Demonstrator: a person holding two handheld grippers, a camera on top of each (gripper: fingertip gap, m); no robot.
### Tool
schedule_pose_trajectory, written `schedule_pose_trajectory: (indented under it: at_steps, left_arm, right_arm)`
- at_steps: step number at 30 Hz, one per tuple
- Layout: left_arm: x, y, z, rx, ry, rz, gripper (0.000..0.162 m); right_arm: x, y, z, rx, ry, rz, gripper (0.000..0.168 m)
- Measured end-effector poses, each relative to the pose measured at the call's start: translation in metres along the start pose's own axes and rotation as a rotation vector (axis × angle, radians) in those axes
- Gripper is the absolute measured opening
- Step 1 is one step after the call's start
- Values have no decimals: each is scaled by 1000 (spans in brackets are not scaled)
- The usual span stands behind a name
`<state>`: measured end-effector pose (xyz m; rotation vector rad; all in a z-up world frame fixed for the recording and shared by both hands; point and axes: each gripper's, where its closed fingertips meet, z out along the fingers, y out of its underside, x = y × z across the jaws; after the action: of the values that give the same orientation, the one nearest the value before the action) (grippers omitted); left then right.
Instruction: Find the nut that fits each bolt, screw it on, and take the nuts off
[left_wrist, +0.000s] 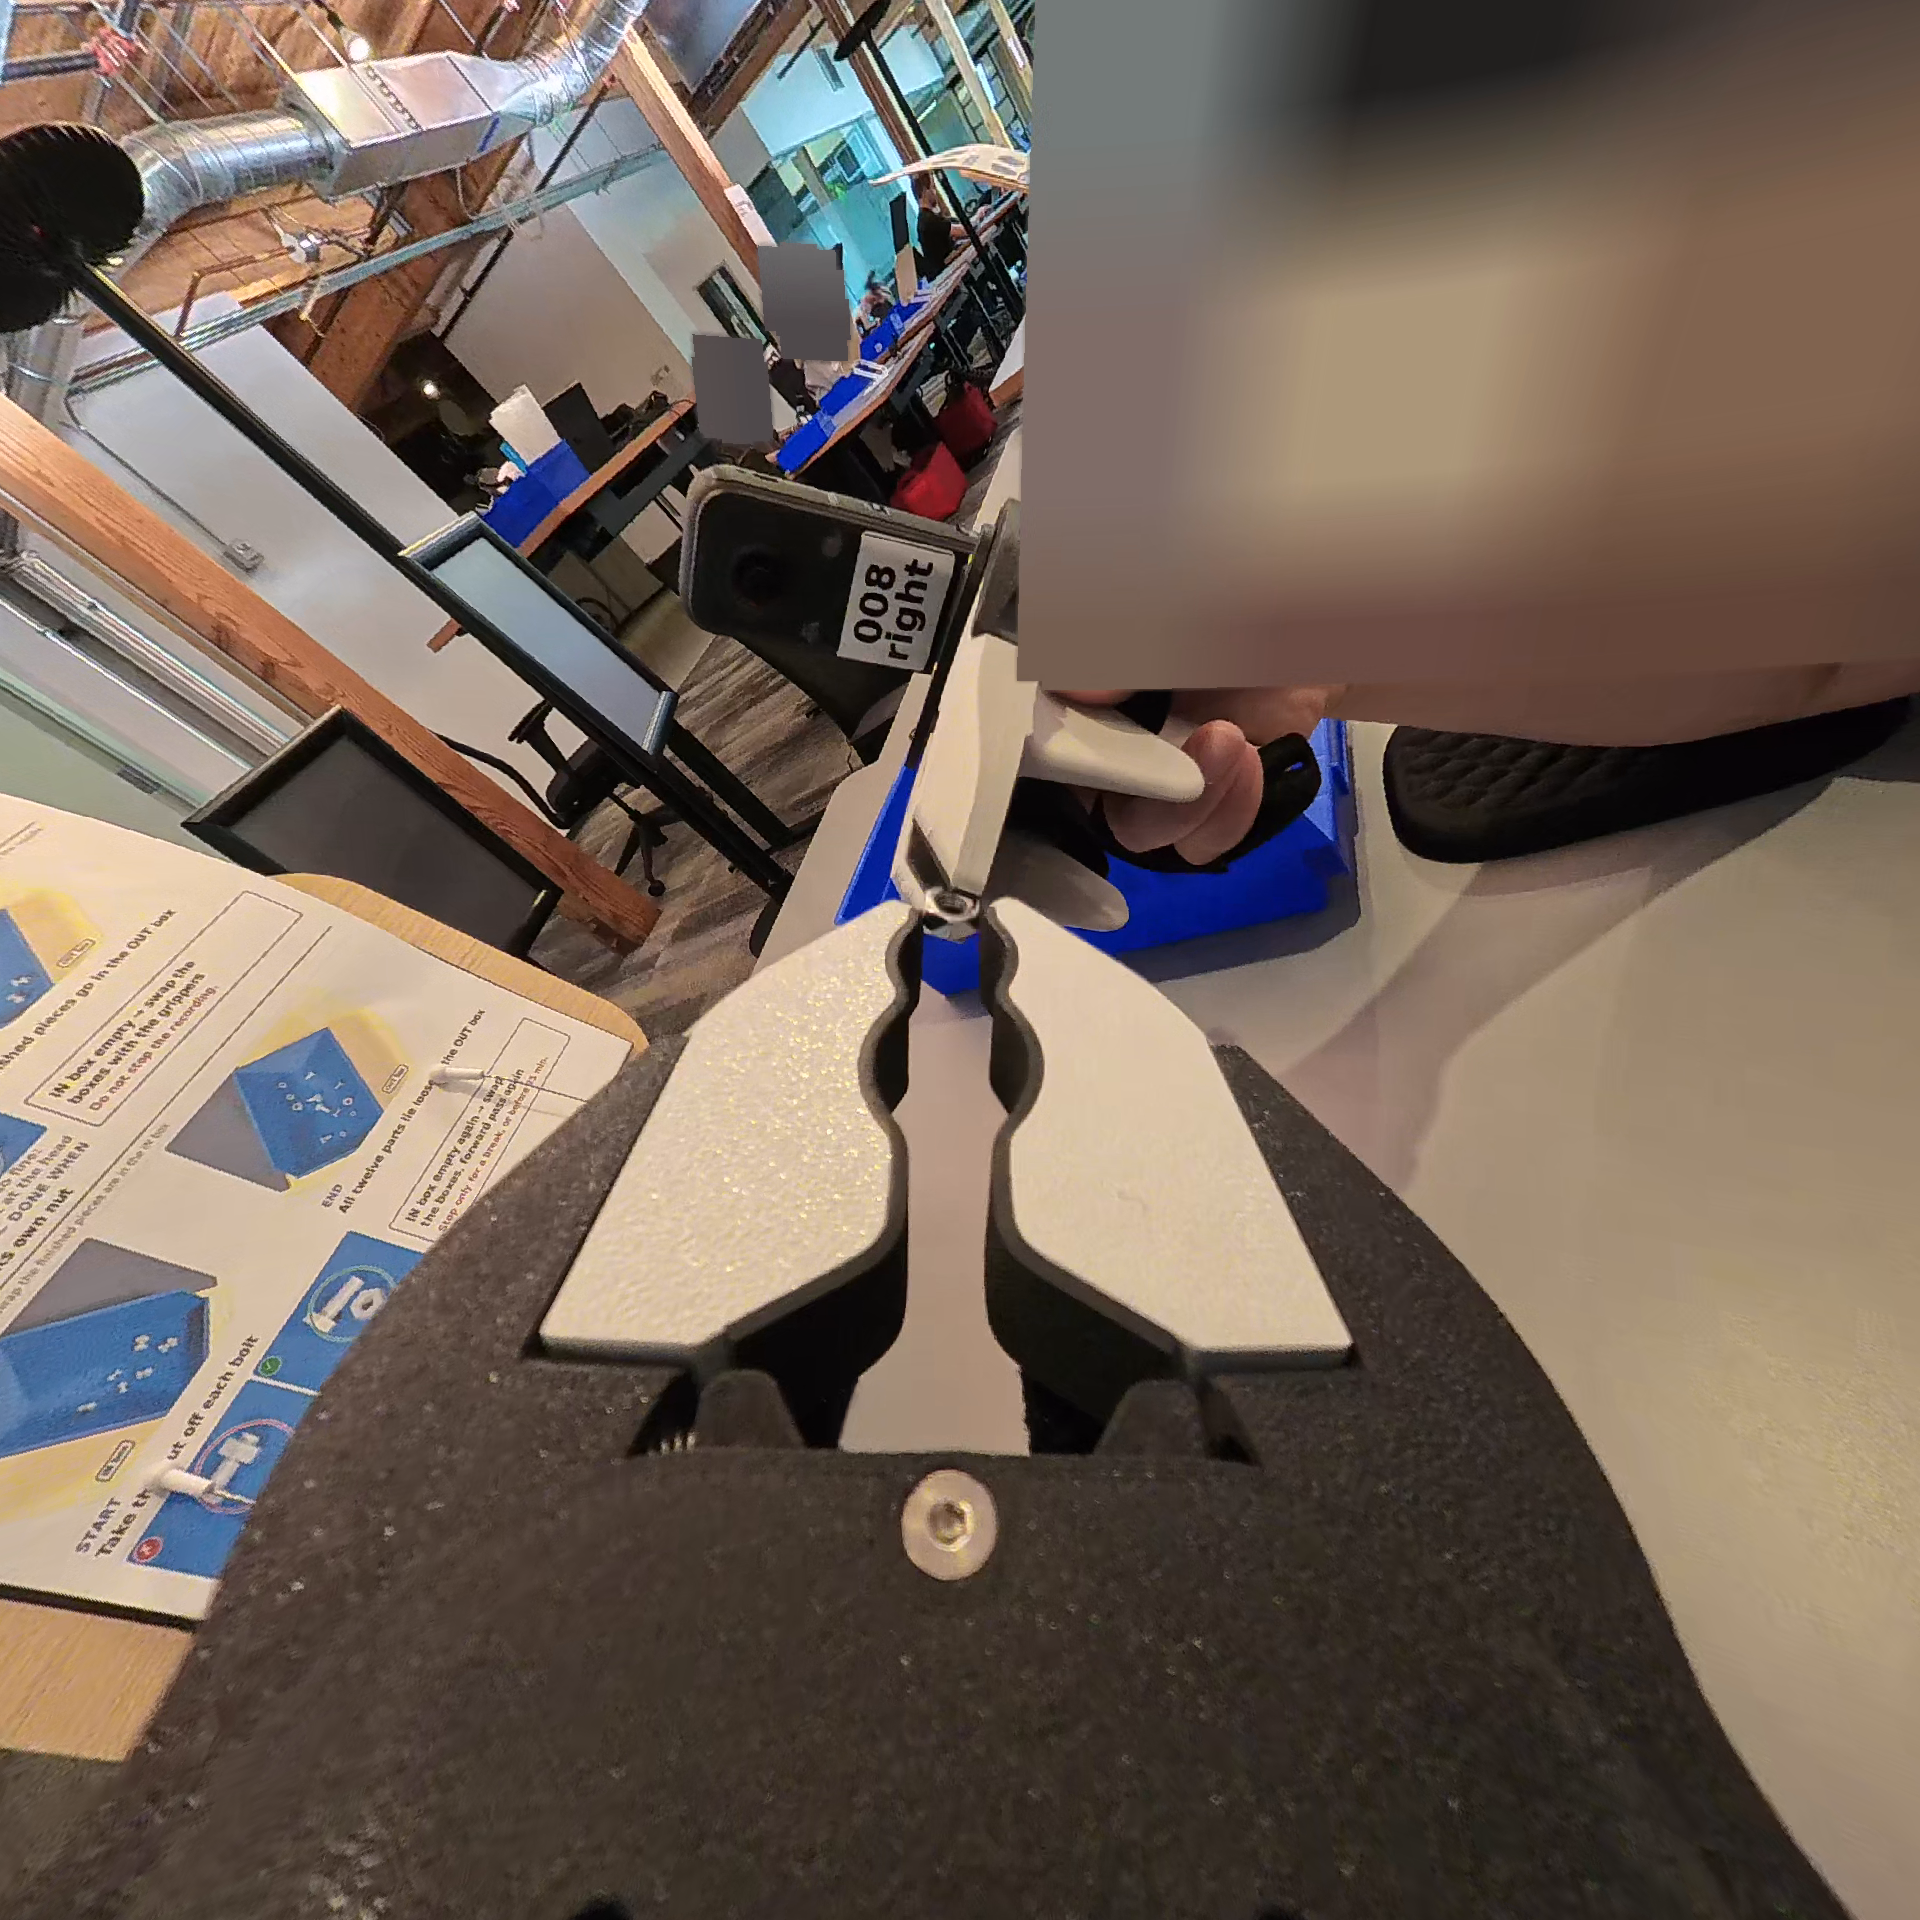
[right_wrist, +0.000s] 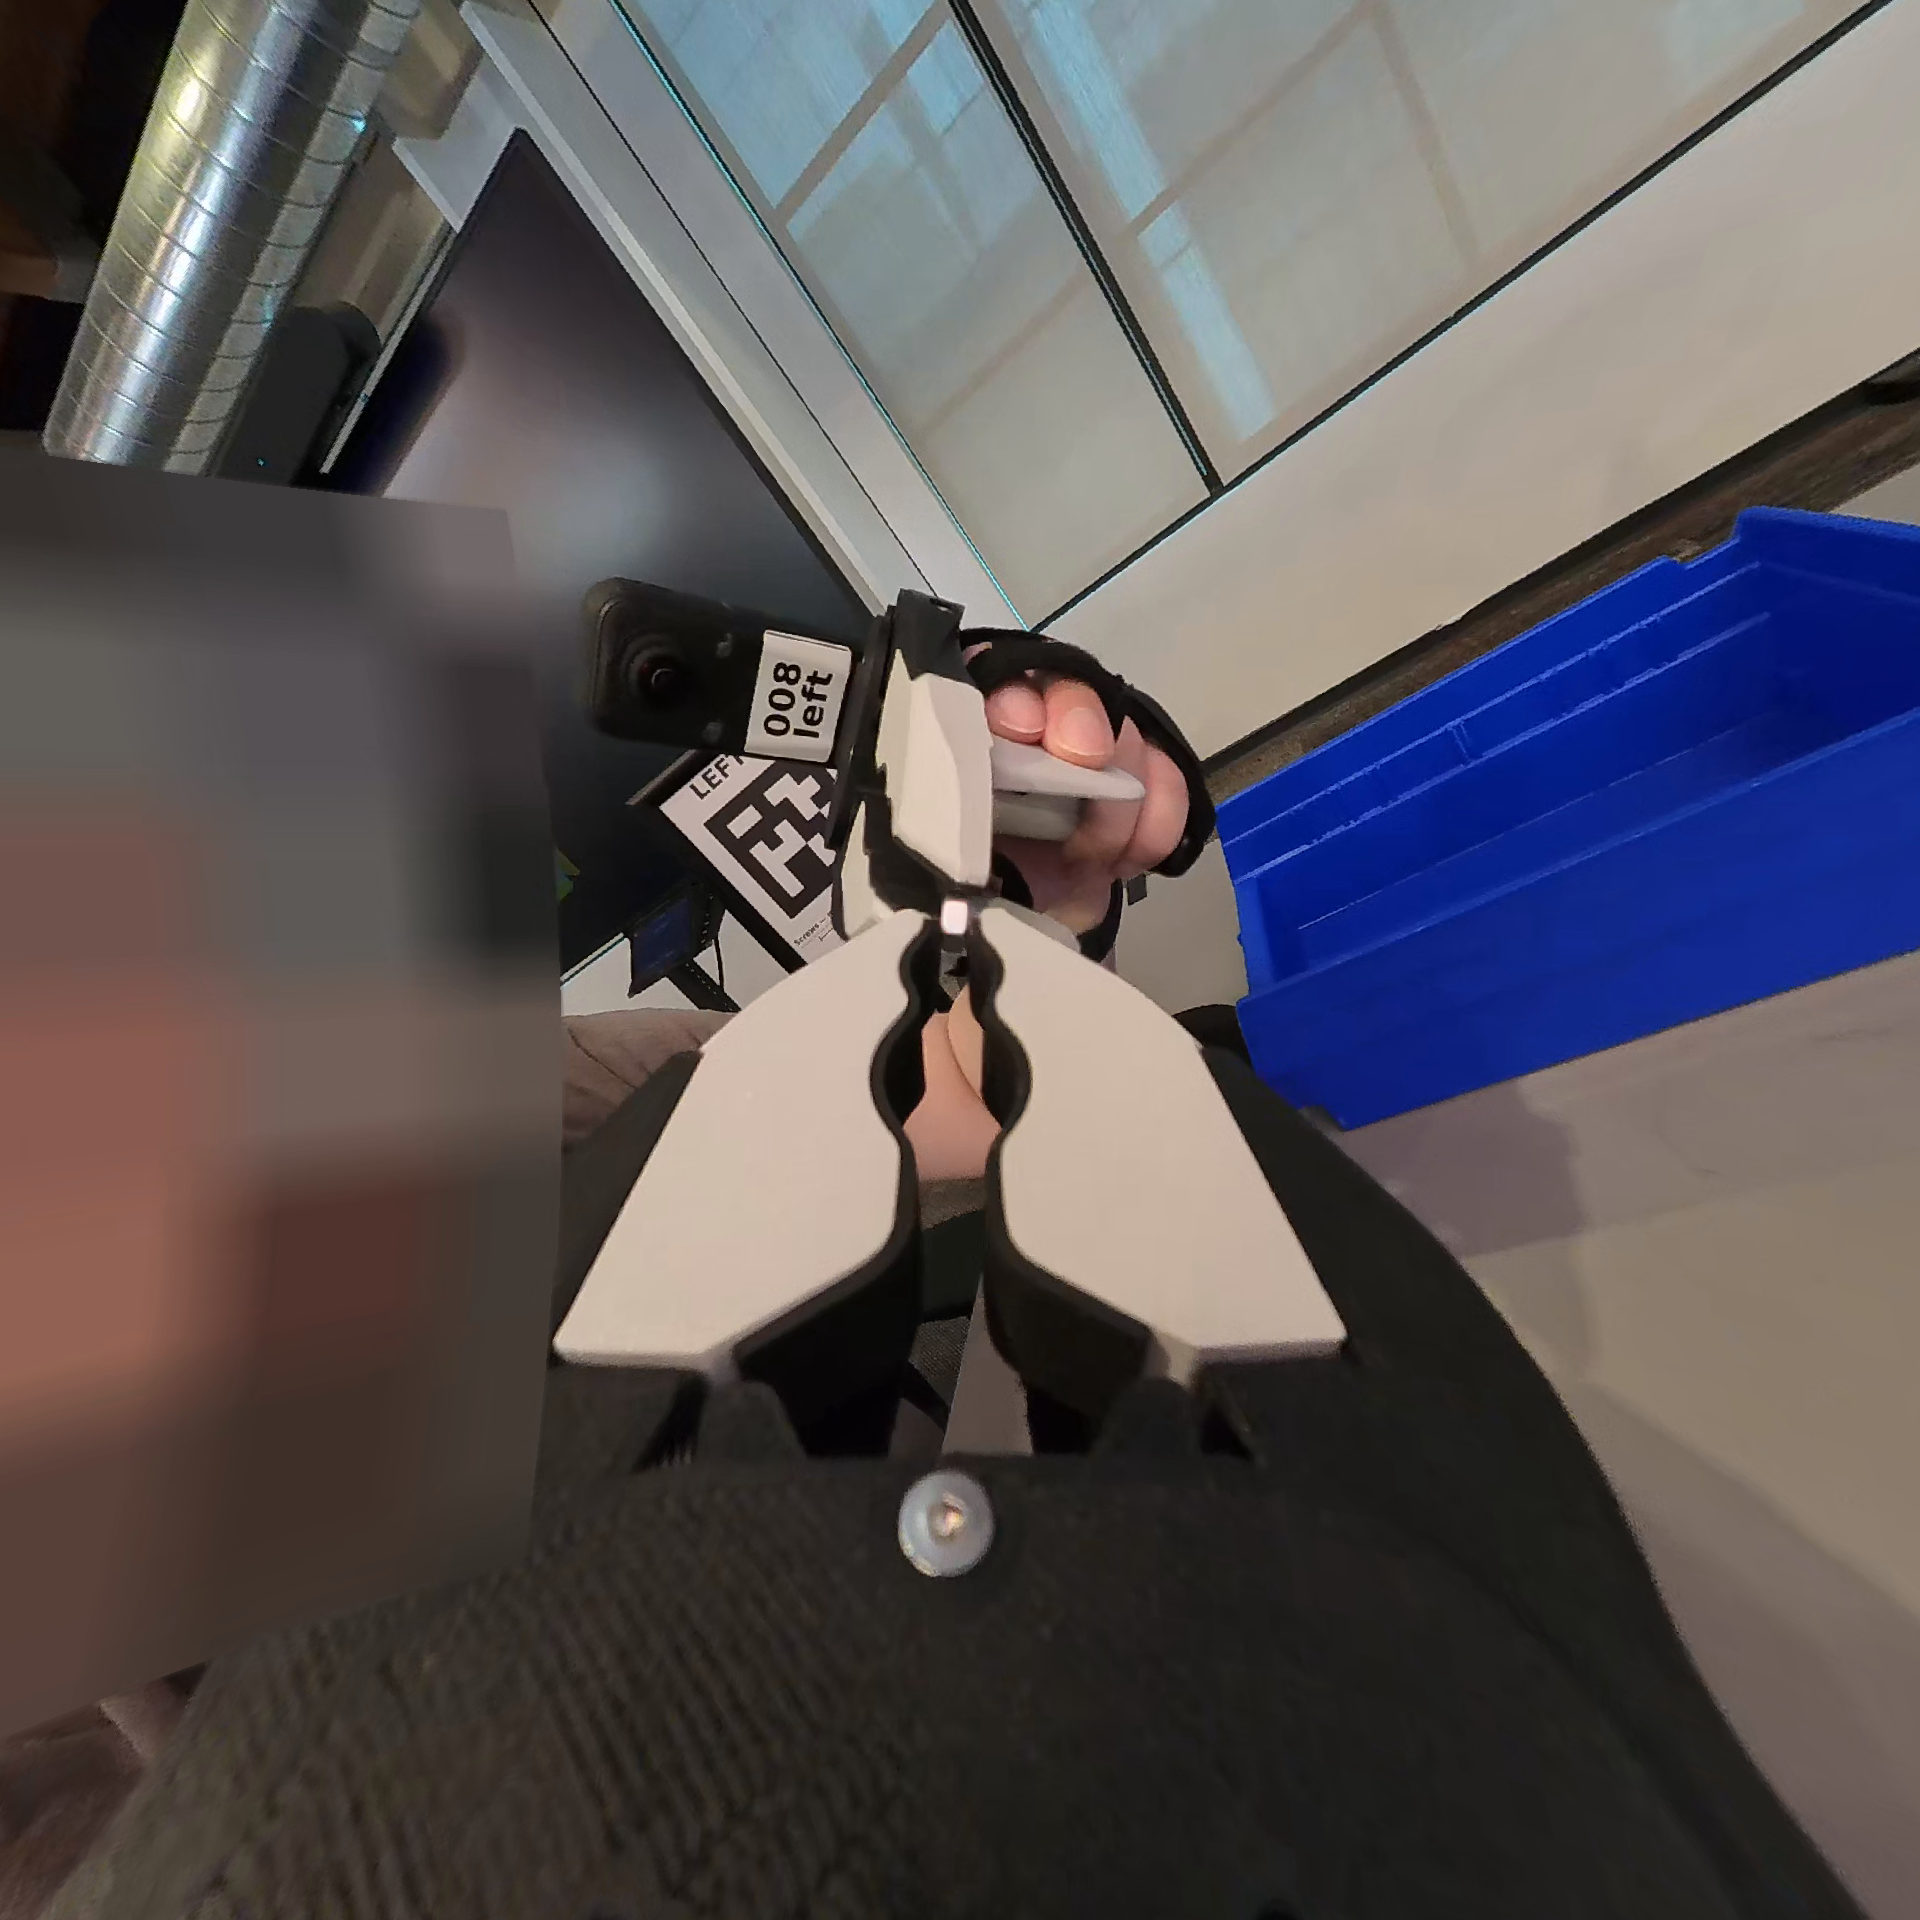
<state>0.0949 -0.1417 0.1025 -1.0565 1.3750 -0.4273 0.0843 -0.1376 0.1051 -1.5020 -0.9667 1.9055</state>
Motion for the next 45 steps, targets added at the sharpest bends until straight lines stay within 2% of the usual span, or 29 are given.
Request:
schedule_pose_trajectory:
  at_steps: [3, 24, 45]
  left_arm:
    - [0, -1, 1, 15, 4, -19, 14]
    - [-4, -5, 3, 63, -55, 27, 11]
    - [-3, -7, 4, 84, -66, 43, 10]
  right_arm:
    - [0, 0, 1, 13, -12, 14, 5]
    - [-6, -4, 2, 74, -128, 100, 5]
    - [-7, -4, 3, 81, -154, 108, 5]
